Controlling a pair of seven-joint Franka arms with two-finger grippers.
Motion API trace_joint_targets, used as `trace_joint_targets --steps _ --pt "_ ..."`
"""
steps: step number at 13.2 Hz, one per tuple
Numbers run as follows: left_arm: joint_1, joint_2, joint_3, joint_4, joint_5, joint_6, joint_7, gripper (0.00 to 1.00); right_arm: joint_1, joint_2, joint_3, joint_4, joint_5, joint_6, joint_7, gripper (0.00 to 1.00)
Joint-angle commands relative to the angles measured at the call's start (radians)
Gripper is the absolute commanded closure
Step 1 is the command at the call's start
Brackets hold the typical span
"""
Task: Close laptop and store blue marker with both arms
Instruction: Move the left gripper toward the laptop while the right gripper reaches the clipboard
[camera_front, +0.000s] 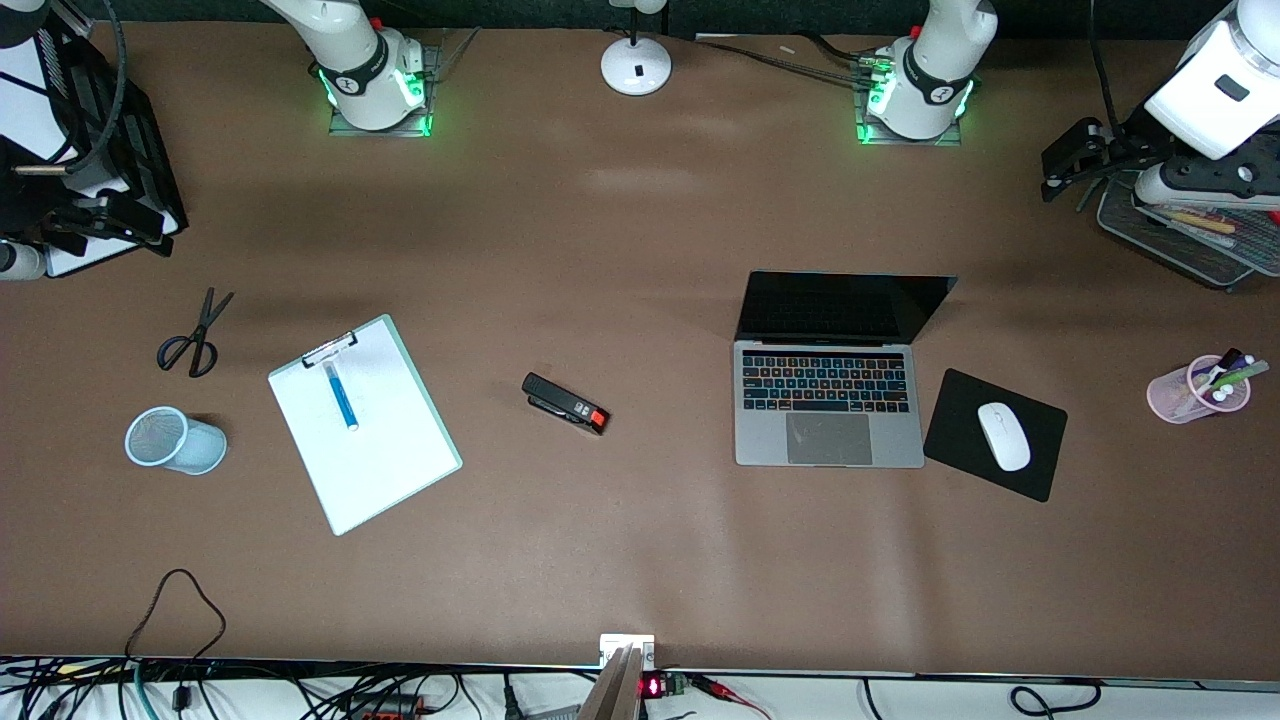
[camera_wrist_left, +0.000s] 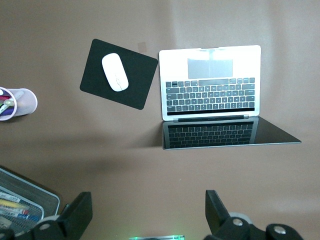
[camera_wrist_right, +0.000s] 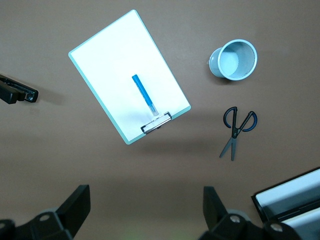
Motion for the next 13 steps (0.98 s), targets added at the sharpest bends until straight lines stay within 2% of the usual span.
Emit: trace_joint_targets --steps 1,4,13 --pt "-0.001 0.004 -0.015 -0.003 -0.026 -0.02 0.008 0.0 -0.003 0.036 0.003 -0.001 -0.011 0.014 -0.009 0.0" --pt "-0.003 0.004 -0.027 -0.054 -0.028 -0.019 0.007 0.0 0.003 0.091 0.006 -0.003 -0.005 0.028 -0.008 0.0" --pt "-0.001 0.004 -0.104 -0.279 -0.034 0.041 -0.013 0.0 0.052 0.339 0.007 0.028 0.0 0.216 -0.037 0.0"
